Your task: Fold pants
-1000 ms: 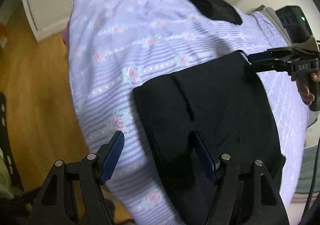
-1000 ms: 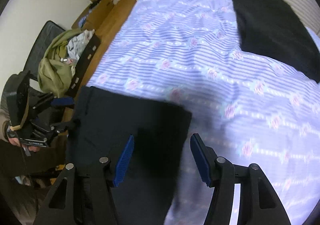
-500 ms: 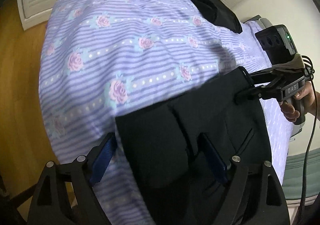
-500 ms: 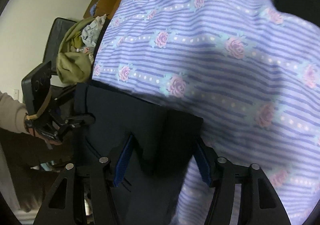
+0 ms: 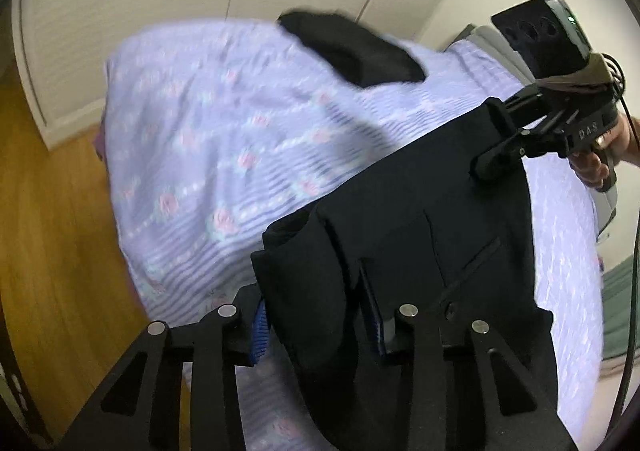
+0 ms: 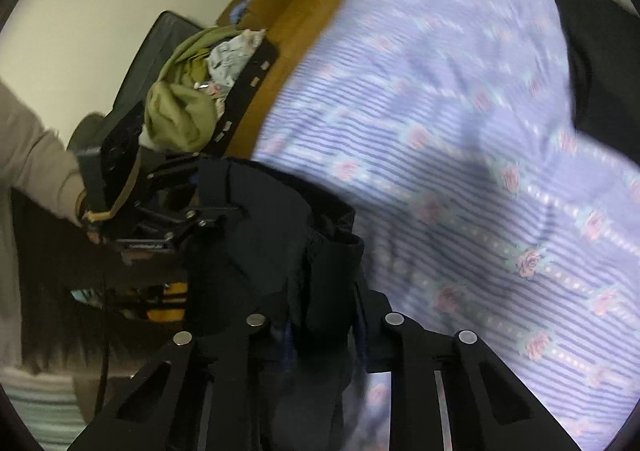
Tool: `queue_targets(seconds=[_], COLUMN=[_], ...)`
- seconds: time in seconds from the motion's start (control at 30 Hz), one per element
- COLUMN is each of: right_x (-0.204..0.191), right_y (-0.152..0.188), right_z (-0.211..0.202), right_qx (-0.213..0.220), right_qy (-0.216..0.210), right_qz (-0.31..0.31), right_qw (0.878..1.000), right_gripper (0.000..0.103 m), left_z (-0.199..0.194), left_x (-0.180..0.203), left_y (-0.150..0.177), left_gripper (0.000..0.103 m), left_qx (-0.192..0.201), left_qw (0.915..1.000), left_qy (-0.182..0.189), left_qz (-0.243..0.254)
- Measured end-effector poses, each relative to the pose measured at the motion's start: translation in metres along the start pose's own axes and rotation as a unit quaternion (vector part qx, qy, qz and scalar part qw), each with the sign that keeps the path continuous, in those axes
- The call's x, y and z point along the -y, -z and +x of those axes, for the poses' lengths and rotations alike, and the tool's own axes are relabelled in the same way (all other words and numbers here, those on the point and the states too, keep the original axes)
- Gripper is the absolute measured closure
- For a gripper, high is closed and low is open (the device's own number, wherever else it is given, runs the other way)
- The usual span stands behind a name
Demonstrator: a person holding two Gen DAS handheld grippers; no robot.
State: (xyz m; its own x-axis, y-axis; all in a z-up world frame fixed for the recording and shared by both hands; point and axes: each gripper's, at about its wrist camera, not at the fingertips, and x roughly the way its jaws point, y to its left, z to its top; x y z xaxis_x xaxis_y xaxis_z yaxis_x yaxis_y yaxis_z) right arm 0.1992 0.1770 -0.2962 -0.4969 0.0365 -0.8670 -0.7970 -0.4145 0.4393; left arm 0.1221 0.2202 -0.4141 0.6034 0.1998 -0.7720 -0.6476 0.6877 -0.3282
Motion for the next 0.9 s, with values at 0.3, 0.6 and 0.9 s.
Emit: queue_targets(seconds=[0.3,0.6,0.9], right_x=[-0.079,-0.154,-0.224], right_y=[0.051,0.142,0.301], right_z=[-0.068,-0.109,-0.098], right_qx=[0.034,0.046,0.02], right_qy=[0.054,0.102,0.161], right_qz=[-0.033,-0.032,0.017], right_qw=[0.997,0.993,0.987], right_gripper=[0.082,0.084,0.085], left_z=[-0.075,-0.158,-0.191], left_x=[0.056,0.145,0.251], left_y=[0.019,0.079,0.198], left_gripper=[0.066,0.066,0.066], left_qx=[0.086,0.115,0.104], left_qw=[0.9933,0.976,0.9415], left_qy=[-0.005,0.033,0.112], left_qz=[0.078,0.182,0.3])
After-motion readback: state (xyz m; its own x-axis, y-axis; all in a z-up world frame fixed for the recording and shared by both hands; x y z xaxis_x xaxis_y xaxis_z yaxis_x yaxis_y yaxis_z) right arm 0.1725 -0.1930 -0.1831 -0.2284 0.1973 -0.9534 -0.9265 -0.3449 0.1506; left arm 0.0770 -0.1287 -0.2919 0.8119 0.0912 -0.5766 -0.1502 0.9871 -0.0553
